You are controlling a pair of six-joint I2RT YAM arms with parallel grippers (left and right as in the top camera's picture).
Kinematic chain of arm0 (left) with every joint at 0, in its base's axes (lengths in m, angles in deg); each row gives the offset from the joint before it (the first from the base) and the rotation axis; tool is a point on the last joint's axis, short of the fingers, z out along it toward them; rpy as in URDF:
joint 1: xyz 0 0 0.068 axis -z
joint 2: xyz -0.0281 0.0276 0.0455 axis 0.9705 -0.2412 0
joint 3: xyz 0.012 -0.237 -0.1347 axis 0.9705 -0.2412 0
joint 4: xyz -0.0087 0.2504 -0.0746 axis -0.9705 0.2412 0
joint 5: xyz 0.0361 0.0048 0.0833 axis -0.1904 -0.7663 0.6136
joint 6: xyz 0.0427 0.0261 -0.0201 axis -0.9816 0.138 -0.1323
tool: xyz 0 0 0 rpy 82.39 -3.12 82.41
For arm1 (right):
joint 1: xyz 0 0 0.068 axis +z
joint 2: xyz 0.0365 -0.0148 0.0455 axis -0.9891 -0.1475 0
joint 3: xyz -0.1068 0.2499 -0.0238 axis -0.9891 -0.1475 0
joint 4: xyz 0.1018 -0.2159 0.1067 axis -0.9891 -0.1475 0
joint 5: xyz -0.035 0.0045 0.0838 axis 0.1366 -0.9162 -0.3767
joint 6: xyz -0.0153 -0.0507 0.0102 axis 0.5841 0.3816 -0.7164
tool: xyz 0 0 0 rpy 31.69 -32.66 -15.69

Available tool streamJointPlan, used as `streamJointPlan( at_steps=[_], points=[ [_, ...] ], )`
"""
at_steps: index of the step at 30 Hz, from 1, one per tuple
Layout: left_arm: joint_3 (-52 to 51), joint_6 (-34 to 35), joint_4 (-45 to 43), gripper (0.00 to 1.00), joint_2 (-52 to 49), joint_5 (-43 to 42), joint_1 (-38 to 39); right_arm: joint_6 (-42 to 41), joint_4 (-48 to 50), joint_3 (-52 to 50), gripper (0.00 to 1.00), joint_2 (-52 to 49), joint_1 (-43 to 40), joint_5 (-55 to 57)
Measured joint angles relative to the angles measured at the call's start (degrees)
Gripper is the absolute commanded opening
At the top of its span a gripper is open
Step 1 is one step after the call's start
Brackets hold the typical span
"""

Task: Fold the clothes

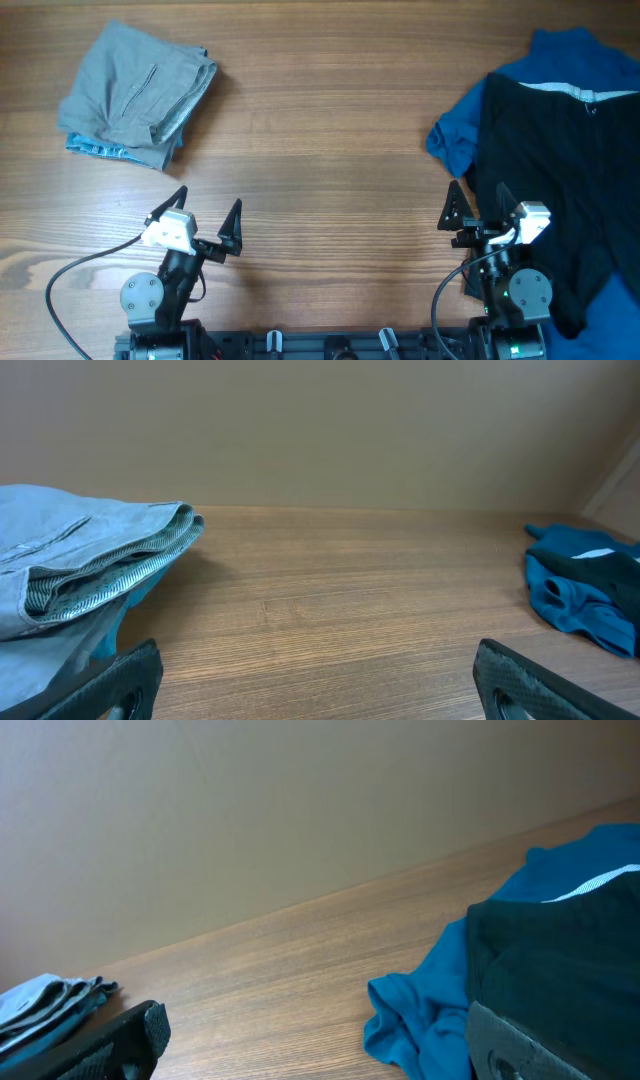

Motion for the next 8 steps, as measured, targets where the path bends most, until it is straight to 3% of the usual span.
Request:
streamJointPlan(
  at_steps=[8],
  points=[
    [0.00,0.15,0.00,1.00,0.00,0.00,0.00,0.00,0.00,0.00,1.00,0.00,0.00,0.00]
  ],
)
